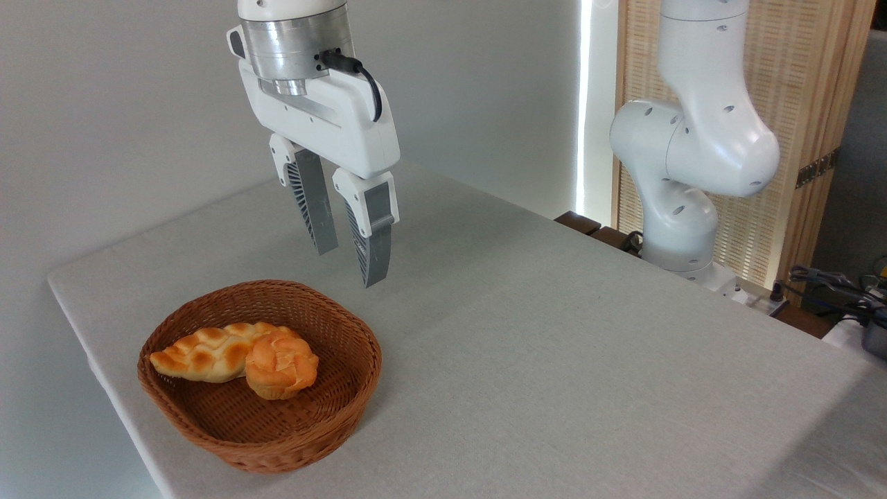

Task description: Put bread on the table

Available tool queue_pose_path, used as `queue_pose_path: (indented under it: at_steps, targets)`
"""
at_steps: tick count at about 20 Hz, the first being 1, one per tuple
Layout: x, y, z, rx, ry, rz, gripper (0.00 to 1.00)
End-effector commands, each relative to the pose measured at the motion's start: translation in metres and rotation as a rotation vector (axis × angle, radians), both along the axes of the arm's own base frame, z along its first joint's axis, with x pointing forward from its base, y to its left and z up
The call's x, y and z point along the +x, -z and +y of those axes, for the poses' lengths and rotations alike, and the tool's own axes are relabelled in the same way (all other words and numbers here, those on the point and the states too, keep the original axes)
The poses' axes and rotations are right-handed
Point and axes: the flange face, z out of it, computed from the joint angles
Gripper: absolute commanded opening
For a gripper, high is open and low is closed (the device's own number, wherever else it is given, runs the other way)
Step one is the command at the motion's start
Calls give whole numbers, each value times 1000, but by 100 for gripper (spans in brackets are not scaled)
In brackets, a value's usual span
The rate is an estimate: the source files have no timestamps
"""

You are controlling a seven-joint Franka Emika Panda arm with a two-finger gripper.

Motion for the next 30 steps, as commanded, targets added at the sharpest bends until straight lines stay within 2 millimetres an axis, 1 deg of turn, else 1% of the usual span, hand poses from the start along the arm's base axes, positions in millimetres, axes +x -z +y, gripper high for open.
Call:
queue_pose_path:
  at_steps: [1,15,18,21,24,26,28,29,30]
  targets:
    - [-2,1,4,2,-13,24,100]
    - [0,0,3,0,-12,10,100]
    - [6,1,-3,-4,-3,-29,100]
    - [18,8,-14,-16,10,-104,100]
    - [20,28,-40,-21,54,-119,100]
    - [25,46,-52,-25,73,-155,100]
    - [27,67,-58,-26,96,-194,100]
    - [28,79,-68,-26,126,-213,100]
    - [29,87,-71,-27,142,-234,100]
